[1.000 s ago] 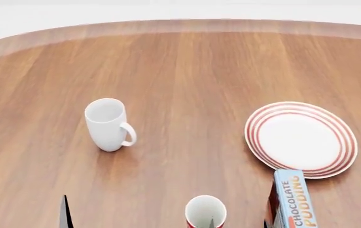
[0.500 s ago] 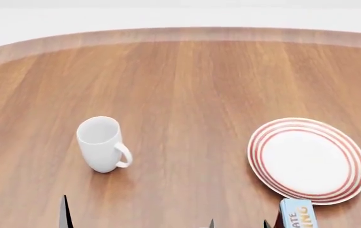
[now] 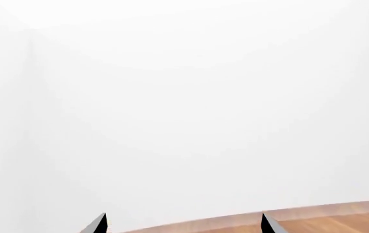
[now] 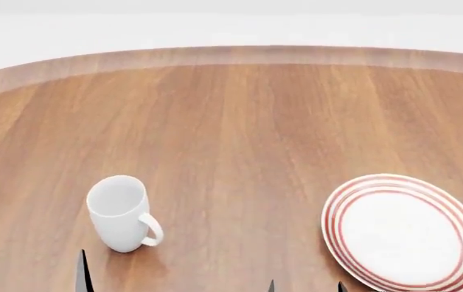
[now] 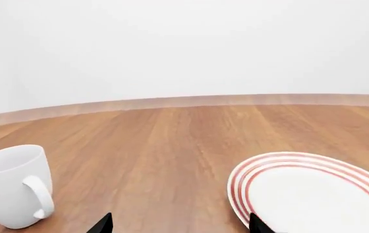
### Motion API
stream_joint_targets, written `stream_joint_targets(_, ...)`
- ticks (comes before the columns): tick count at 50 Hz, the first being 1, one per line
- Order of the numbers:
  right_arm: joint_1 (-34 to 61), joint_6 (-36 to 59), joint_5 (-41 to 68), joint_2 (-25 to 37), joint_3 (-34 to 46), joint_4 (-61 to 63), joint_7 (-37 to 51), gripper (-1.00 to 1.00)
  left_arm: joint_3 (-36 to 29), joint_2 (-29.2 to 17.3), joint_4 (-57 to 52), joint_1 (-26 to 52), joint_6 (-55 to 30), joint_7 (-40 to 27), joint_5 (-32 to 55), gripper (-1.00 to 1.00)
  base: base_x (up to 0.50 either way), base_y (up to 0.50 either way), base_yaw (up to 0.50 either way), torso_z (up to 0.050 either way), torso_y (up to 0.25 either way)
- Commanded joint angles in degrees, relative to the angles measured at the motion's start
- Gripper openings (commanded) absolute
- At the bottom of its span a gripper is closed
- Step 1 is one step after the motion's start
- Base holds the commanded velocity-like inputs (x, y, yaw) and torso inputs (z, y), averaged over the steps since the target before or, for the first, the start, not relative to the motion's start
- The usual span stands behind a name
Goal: Pick up the red mug and put it on the plate
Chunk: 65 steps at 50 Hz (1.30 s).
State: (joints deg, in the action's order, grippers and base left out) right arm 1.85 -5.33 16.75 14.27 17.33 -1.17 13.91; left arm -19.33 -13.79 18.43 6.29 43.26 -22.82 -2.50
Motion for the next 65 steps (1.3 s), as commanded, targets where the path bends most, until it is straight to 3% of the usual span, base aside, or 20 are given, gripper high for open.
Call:
stream_joint_targets(1,-0.1,0.0,0.2,0.2,0.2,0.2,0.3,1.0,-0.2,-0.1,0.0,0.0,0.0,-0.3,0.0,1.0,0.21,0.0,0.0,0.0,0.0)
stream_joint_targets(41,-1.5,-0.5,-0.2,1.5,1.1,2.2,1.7,1.0,-0.9,-0.5,-0.1,0.2,-0.1,-1.4,0.1,1.0,0.12,0.0,0.0,0.0,0.0)
stream_joint_targets(58,-13.9,11.1,-2.5,12.4,2.1,33.3,5.7,1.0,-1.2,-0.7,0.0,0.3,-0.1,-1.6,0.4,1.0,0.0,0.0,0.0,0.0,0.0)
stream_joint_targets(65,-21.4,7.1,-2.5,15.5,0.7,38.6,6.2,1.0,-1.5,-0.8,-0.1,0.3,-0.1,-1.5,0.8,1.0,0.0,0.0,0.0,0.0,0.0)
